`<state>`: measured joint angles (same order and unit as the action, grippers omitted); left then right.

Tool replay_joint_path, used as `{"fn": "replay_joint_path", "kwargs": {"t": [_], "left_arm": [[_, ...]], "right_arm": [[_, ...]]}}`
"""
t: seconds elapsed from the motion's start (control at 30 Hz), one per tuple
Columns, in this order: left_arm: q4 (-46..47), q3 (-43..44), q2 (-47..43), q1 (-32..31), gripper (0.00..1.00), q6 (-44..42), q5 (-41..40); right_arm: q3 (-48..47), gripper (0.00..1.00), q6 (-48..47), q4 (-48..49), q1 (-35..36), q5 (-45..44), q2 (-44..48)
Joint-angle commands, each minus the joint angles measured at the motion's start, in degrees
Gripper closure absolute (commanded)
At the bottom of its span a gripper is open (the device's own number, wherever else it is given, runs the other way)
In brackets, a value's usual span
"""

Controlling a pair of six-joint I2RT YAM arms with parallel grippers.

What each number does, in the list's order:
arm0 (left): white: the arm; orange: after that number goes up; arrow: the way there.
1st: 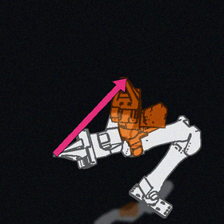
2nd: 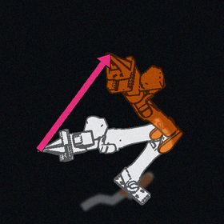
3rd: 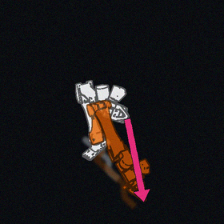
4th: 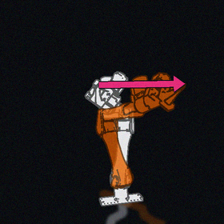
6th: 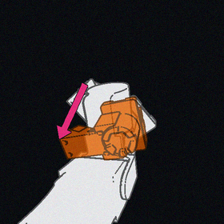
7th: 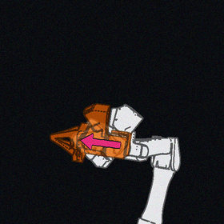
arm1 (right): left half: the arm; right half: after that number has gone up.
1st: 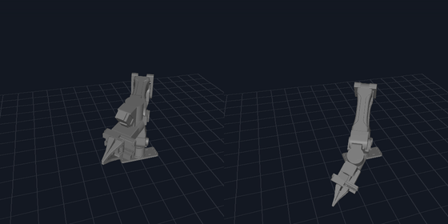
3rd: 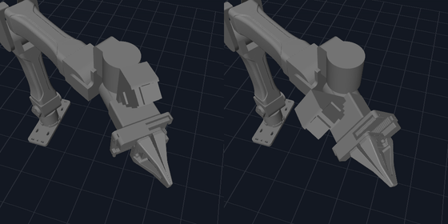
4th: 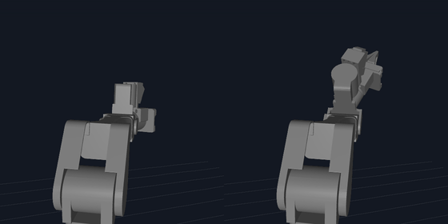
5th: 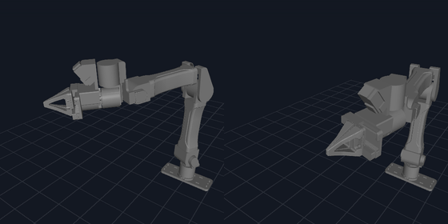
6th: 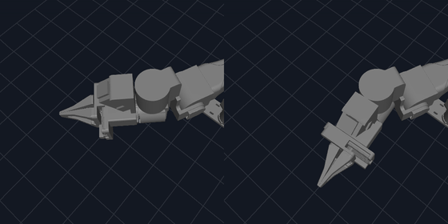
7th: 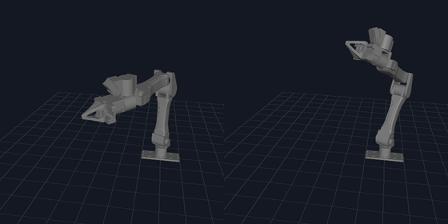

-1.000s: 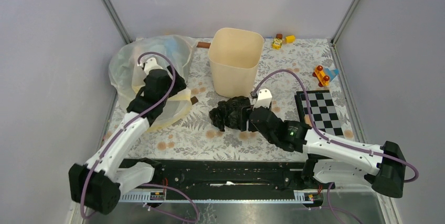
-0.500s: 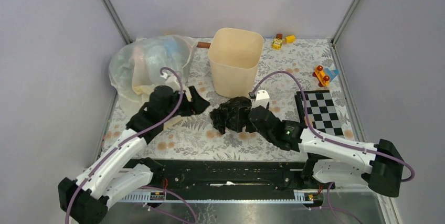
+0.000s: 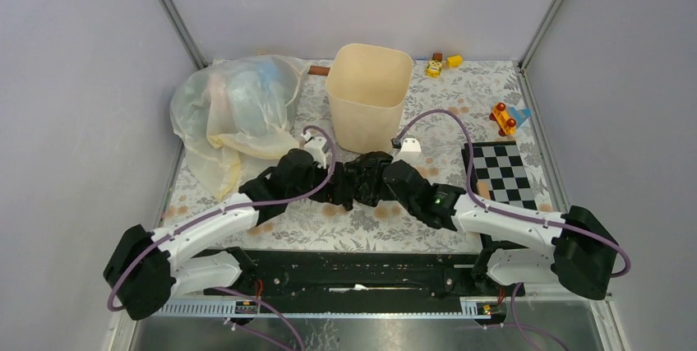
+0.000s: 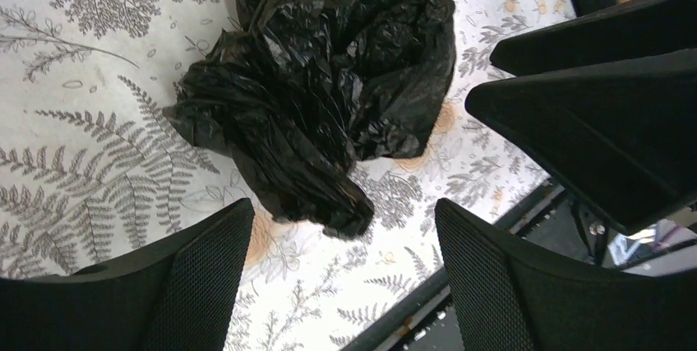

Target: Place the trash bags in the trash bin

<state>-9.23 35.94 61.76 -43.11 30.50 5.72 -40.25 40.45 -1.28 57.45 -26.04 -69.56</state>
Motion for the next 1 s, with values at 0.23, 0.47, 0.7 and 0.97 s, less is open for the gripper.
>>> {"fn": "replay_joint_path", "kwargs": {"t": [0.23,0.47,0.7,0.97], "left_arm": [[11.49,-2.69,10.26,-0.41,0.28,-0.88,-3.44],[10.65,-6.33,13.73,2.13,0.77,3.28,-10.12],[9.34,-9.91,7.7,6.02,1.0,3.85,-9.36],[4.31,-9.55,2.08,6.02,1.0,4.62,-10.34]], "right_arm": [[-0.55,0.6,2.76,8.66,-4.29,6.37,-10.04],[2.11,1.0,1.49,5.06,-5.98,5.02,-7.08],[5.76,1.0,-0.01,-4.22,-7.19,-4.67,1.78],[7.46,1.0,0.75,-10.2,-8.05,-13.94,12.44]]}}
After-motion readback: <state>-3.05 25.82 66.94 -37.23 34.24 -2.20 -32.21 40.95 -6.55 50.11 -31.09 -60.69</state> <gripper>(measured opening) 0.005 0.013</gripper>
